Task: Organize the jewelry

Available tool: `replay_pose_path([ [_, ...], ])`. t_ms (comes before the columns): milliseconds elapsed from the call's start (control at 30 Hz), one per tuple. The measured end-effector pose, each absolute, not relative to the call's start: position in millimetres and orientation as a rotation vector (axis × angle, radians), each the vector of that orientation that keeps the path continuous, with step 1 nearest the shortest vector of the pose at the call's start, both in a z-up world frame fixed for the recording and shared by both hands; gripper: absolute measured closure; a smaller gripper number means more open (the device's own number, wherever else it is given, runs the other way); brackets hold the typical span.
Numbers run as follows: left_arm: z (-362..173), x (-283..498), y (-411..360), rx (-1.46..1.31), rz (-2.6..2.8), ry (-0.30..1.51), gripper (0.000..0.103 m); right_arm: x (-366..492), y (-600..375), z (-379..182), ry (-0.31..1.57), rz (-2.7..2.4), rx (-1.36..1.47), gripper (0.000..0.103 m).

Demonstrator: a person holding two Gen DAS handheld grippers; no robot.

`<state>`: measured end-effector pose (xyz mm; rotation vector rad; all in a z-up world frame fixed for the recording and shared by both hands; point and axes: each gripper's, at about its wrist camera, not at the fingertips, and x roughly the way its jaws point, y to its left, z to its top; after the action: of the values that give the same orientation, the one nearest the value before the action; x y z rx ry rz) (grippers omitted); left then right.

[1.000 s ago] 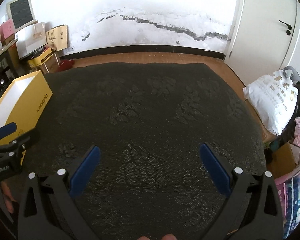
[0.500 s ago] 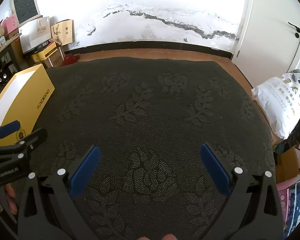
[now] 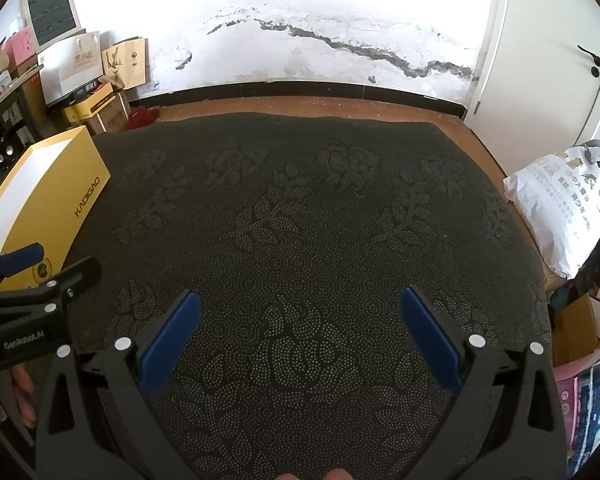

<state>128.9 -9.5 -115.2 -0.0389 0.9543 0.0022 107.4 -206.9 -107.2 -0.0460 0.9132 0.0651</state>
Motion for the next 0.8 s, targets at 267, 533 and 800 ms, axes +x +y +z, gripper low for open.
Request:
replay_pose_path([
  [267, -115.7, 130.3, -7.0, -0.046, 0.016, 0.958, 0.006, 106.9, -207.0, -107.9, 0.911, 0.066, -0.042, 0.007],
  [533, -115.7, 129.4, -7.0, -0.034, 0.016, 0.952, 0.006, 106.8, -206.5, -108.1, 0.911, 0.066, -0.043, 0.007],
  [800, -116.0, 129.3, -5.1, -0.032, 0.019, 0.952, 0.006, 107.6, -207.0, -108.2, 0.911, 0.066, -0.043, 0.007],
])
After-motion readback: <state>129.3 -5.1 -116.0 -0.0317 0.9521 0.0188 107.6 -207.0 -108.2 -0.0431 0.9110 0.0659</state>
